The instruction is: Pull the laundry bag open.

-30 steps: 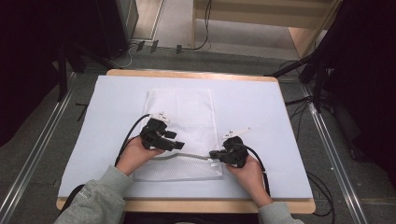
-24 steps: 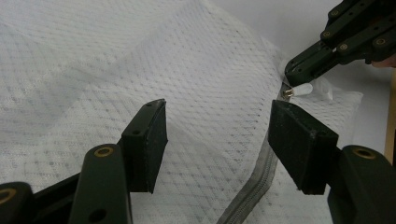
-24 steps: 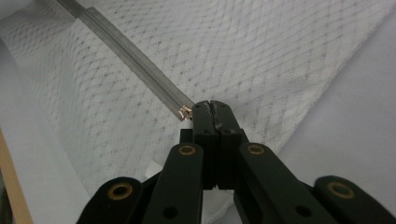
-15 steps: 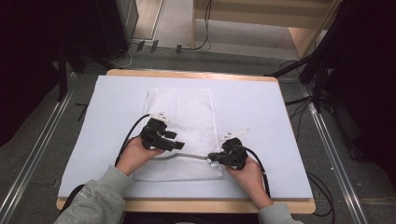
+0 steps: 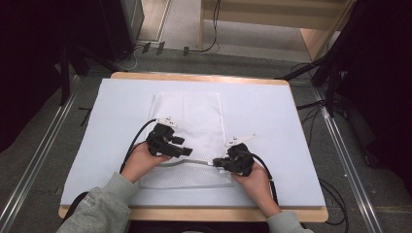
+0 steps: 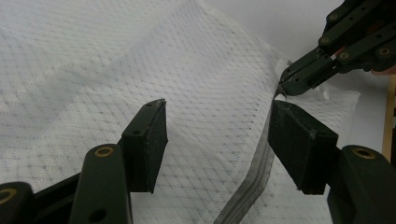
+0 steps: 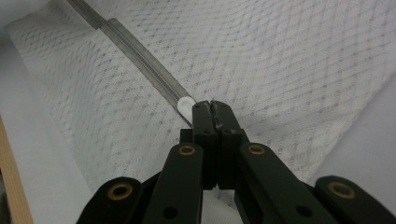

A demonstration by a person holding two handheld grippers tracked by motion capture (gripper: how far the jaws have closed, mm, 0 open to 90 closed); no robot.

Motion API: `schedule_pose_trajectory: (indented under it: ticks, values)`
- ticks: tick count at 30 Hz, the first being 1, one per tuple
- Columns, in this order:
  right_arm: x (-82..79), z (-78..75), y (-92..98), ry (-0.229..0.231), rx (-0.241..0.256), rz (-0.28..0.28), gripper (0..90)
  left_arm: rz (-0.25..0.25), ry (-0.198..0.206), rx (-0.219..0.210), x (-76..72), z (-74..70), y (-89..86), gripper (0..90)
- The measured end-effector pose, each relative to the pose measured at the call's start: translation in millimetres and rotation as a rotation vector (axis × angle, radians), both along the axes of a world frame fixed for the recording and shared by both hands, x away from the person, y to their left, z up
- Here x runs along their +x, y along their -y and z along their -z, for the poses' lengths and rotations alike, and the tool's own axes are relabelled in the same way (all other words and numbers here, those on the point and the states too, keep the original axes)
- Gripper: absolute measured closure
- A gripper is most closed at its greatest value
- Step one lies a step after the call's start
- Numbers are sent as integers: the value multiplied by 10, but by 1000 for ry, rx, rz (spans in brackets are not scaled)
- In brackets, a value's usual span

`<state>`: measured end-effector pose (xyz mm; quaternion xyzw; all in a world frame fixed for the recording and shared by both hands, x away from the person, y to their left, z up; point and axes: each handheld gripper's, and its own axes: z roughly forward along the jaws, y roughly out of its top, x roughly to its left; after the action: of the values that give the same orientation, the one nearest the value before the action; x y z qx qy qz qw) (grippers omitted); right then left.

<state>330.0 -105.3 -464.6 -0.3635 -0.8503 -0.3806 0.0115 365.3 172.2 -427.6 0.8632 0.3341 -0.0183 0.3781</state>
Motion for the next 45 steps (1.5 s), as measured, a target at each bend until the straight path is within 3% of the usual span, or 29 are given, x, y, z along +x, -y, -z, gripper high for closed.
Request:
schedule_pose_trajectory:
  ticks: [12, 22, 30, 35, 39, 45]
  values:
    - [28, -47, 178, 36, -21, 33, 900, 27, 6, 0, -51, -19, 98, 391]
    - [18, 13, 160, 32, -70, 29, 900, 66, -13, 9, -77, 15, 235, 399]
    - [8, 32, 153, 39, -67, 29, 891, 84, -30, 5, -103, 53, 356, 416]
    - [-7, 41, 144, 55, -67, 27, 889, 92, -49, 1, -123, 74, 423, 487]
    - [-18, 49, 134, 63, -65, 26, 887, 114, -69, -9, -130, 91, 458, 629]
    - [-22, 51, 127, 80, -70, 20, 889, 132, -84, -20, -141, 109, 520, 740]
